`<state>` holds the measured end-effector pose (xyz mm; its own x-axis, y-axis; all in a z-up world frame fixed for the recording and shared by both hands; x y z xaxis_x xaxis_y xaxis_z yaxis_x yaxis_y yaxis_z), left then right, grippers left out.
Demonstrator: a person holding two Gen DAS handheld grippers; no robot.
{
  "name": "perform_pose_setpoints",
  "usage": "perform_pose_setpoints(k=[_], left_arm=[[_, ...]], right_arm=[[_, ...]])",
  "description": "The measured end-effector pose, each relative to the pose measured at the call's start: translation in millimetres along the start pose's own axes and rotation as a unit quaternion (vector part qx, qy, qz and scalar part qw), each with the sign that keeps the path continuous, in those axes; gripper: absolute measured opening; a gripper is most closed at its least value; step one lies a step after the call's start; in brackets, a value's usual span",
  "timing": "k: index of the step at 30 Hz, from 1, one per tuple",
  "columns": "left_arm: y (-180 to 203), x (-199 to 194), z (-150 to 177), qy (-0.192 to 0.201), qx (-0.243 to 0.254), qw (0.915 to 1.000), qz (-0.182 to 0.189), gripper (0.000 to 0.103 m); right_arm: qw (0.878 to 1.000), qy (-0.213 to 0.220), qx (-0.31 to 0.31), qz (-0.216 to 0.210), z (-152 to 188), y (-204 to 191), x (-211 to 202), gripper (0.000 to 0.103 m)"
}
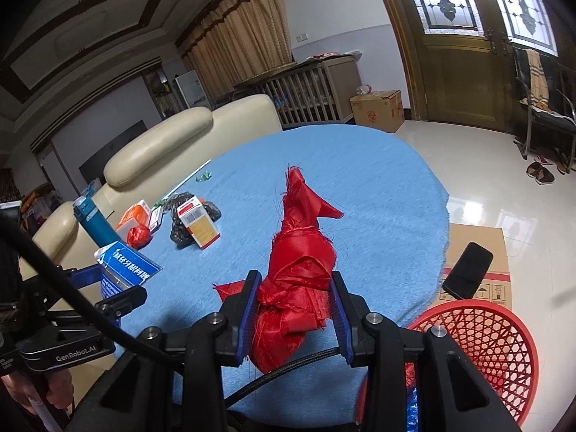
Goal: Collect trash
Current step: 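Carry the ribbon and toothpaste box over the red wastebasket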
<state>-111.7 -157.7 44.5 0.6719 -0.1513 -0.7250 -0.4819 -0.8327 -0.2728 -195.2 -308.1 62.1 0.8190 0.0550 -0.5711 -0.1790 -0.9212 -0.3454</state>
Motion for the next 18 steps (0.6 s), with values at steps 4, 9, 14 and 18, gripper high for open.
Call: perform_pose_setpoints(k=[4, 9, 14, 18], left_arm=[[8, -5, -4, 0.007, 0.009, 0.9999, 0.004, 0.073], [20, -13, -8, 0.014, 0.022, 0.9996, 0.010, 0.073], [33, -20, -12, 0.019, 0.035, 0.9990, 0.019, 0.073], [44, -23, -14, 0.021, 0.046, 0.9984, 0.026, 0.073]], right_arm=[[1.000, 0.005, 0.007, 0.002, 0, 8, -7, 0.040], [1.000, 0.011, 0.016, 0.005, 1, 17, -16, 0.040], [0.999, 0.019, 0.026, 0.008, 3, 27, -28, 0.040], [0.999, 0.022, 0.035, 0.014, 5, 36, -37, 0.040]])
Point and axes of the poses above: each gripper's, at about its wrist camera, not at the fingertips, and x roughly the way its jaws point, y to its right, z to its underside, the point moved 2 cm from there along x, roughly the way its jaws point, and after that the axes turned 5 degrees about -z, right-handed, at the moved point
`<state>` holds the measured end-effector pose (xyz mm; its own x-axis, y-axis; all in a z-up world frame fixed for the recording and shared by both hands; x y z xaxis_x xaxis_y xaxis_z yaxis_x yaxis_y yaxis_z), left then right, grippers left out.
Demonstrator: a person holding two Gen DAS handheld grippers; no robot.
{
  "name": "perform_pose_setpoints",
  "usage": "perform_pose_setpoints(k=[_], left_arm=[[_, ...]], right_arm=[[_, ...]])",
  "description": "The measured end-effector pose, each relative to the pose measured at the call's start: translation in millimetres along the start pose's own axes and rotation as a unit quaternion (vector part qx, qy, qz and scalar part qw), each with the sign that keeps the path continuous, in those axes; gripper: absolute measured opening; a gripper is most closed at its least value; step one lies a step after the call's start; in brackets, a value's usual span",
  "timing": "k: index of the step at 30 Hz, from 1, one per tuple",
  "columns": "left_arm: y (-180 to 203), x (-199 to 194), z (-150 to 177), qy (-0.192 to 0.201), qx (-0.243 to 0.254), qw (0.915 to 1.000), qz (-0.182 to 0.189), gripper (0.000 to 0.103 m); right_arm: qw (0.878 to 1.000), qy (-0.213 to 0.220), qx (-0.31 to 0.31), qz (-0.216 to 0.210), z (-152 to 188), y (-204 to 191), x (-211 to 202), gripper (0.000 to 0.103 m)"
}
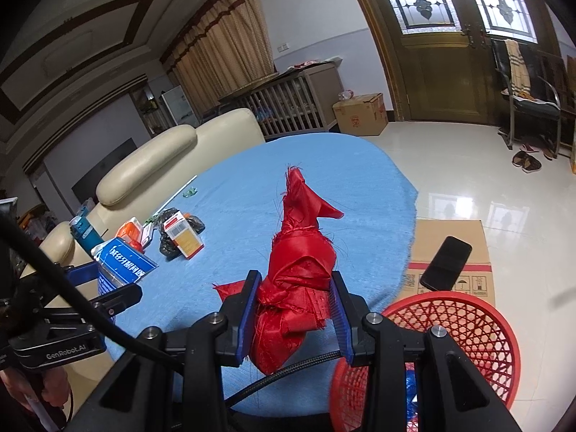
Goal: Collect trash
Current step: 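Carry the ribbon and toothpaste box over the red wastebasket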
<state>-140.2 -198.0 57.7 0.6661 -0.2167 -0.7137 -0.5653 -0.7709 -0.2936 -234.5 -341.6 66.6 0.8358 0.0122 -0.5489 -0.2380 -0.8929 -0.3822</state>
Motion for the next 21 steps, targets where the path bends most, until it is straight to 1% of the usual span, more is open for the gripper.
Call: perform_pose_setpoints(k=[10, 16, 21], left_arm=[[27, -6, -7, 0.004, 0.026, 0.9994, 0.024, 0.073], [46, -7, -16, 0.000, 0.032, 0.9978, 0.059, 0.073], [66, -6, -24, -0.008, 0.042, 0.9946, 0.095, 0.073]], right_arm=[[0.999, 0.007, 0.034, 0.012, 5, 30, -18, 0.040], [0.999, 0.015, 0.041, 0.025, 4, 42, -31, 0.040], [0.998, 0.017, 0.048, 0.039, 5, 56, -42, 0.040]])
Point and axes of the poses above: each gripper's, at about its wrist camera, not at the fingertips, and x roughly the way its jaws point, y to its right, z to its underside, the point moved 2 cm from there along x, roughly the way its jaws point, and after that the axes turned 5 degrees about -z, right-handed, at the moved point
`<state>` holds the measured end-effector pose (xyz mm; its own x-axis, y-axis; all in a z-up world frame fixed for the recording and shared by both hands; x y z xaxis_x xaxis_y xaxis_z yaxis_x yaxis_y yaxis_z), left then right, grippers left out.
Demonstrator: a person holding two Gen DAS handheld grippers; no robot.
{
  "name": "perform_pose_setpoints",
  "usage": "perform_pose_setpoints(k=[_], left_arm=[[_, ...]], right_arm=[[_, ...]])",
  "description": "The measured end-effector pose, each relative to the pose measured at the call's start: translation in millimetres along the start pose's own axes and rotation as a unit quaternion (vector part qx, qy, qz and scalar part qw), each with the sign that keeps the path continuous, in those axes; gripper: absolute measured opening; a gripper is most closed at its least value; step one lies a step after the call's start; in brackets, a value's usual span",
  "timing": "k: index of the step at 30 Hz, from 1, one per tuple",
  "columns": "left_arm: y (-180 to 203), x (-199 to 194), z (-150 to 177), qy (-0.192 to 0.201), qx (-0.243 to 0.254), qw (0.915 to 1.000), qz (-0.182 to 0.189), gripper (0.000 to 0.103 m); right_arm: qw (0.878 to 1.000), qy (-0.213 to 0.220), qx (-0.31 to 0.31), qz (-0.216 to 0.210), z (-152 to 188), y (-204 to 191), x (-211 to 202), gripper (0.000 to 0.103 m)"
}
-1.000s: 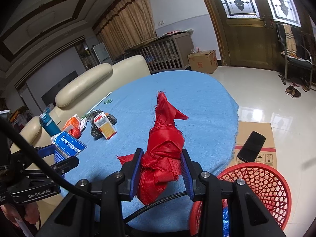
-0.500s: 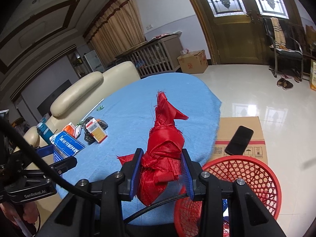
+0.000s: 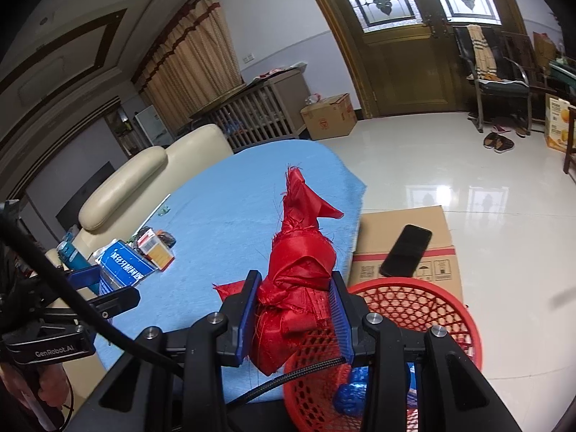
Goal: Collect trash
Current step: 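Carry the ribbon and toothpaste box over the red wastebasket, then open both grippers to drop the ribbon and box into the wastebasket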
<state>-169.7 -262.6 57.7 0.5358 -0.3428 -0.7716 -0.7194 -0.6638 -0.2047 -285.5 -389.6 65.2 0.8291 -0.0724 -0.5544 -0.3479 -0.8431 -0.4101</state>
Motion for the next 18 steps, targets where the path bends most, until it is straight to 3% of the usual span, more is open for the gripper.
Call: perform_pose_setpoints(k=[18], left_arm=[[79, 24, -19, -0.030, 0.072, 0.9931, 0.087, 0.073]], right_arm=[[0.998, -0.022, 0.035, 0.052, 16, 62, -29, 0.041]])
Point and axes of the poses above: each gripper's, at about its wrist camera, not at the fingertips, and x roughly the way its jaws point, y to its right, z to its underside, the point moved 2 cm from there along x, roughly the way its jaws point, and after that the axes turned 5 degrees about -z, right-handed, at the moved point
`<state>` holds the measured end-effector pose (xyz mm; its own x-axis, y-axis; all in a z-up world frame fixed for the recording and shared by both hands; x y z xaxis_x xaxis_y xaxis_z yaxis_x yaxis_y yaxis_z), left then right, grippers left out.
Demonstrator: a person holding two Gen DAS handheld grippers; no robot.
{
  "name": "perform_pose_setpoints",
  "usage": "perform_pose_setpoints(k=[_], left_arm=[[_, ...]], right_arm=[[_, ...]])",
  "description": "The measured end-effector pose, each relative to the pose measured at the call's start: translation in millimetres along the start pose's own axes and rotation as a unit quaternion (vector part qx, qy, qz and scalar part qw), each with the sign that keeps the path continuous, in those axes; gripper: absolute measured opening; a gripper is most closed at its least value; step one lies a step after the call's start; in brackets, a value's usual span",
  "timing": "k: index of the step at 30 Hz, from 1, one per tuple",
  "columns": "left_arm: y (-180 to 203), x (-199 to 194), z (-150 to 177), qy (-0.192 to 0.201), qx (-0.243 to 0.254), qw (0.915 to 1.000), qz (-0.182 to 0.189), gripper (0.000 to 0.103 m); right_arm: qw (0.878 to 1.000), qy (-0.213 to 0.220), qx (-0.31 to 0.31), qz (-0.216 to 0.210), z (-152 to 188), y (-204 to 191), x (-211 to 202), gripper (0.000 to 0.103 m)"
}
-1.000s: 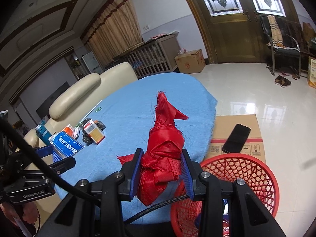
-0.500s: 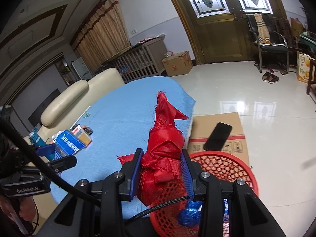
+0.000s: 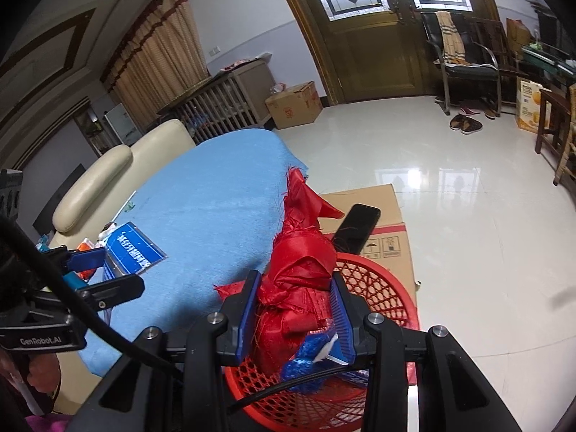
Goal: Collect trash
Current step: 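Open both grippers to drop the ribbon and box into the wastebasket, then move the left gripper back over the table toward the red plastic bag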
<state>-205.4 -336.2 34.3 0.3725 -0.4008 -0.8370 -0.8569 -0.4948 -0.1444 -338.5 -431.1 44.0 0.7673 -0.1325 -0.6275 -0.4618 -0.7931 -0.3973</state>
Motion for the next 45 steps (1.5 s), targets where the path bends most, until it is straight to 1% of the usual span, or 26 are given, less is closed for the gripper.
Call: perform_pose_setpoints(k=[8, 10, 12, 13, 17, 21, 23, 27, 30, 33, 37, 41, 45], left_arm=[[15, 20, -4, -0.016, 0.008, 0.9987, 0.047, 0.073], [17, 27, -4, -0.022, 0.006, 0.9978, 0.062, 0.073], [19, 34, -2, -0.033, 0.003, 0.9966, 0.075, 0.073], [19, 38, -1, -0.040, 0.001, 0.9961, 0.079, 0.073], [15, 47, 4, -0.053, -0.007, 0.9957, 0.075, 0.073], [3, 43, 10, -0.049, -0.017, 0.9963, 0.068, 0.073], [-5, 37, 15, -0.042, -0.020, 0.9971, 0.061, 0.073], [-25, 29, 30, -0.035, -0.026, 0.9986, 0.031, 0.073], [-47, 23, 42, -0.038, -0.055, 0.9976, 0.018, 0.073], [-72, 15, 56, -0.030, -0.082, 0.9962, -0.007, 0.073], [-111, 1, 78, -0.018, -0.118, 0.9914, -0.054, 0.073], [-141, -6, 101, -0.018, -0.147, 0.9854, -0.084, 0.073], [-168, -8, 130, -0.026, -0.174, 0.9775, -0.116, 0.074]], right_arm=[[1.000, -0.010, 0.019, -0.002, 3, 13, 5, 0.041], [0.999, -0.020, 0.035, -0.008, 5, 19, 8, 0.043], [0.998, -0.025, 0.048, -0.015, 7, 23, 10, 0.049], [0.998, -0.028, 0.056, -0.018, 7, 25, 11, 0.050], [0.997, -0.034, 0.070, -0.021, 10, 29, 12, 0.052], [0.997, -0.032, 0.067, -0.019, 10, 27, 11, 0.052], [0.997, -0.031, 0.067, -0.020, 9, 25, 11, 0.052], [0.997, -0.030, 0.060, -0.022, 6, 19, 12, 0.052], [0.998, -0.032, 0.056, -0.024, 7, 13, 14, 0.052], [0.998, -0.038, 0.051, -0.028, 8, 7, 18, 0.052], [0.998, -0.046, 0.041, -0.031, 8, -5, 23, 0.052], [0.997, -0.054, 0.034, -0.037, 10, -18, 30, 0.052], [0.997, -0.065, 0.016, -0.044, 13, -36, 37, 0.052]])
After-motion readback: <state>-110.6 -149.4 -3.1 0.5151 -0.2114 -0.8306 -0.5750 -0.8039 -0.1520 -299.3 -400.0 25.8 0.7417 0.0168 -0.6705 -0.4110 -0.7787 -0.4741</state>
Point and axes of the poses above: each gripper's, at about its wrist camera, not at the fingertips, and x roughly the way its jaws point, y to its right, z to its underside, the point moved 2 cm from there along x, roughly the way its jaws point, and after that the axes turned 5 degrees about -z, right-handed, at the moved point
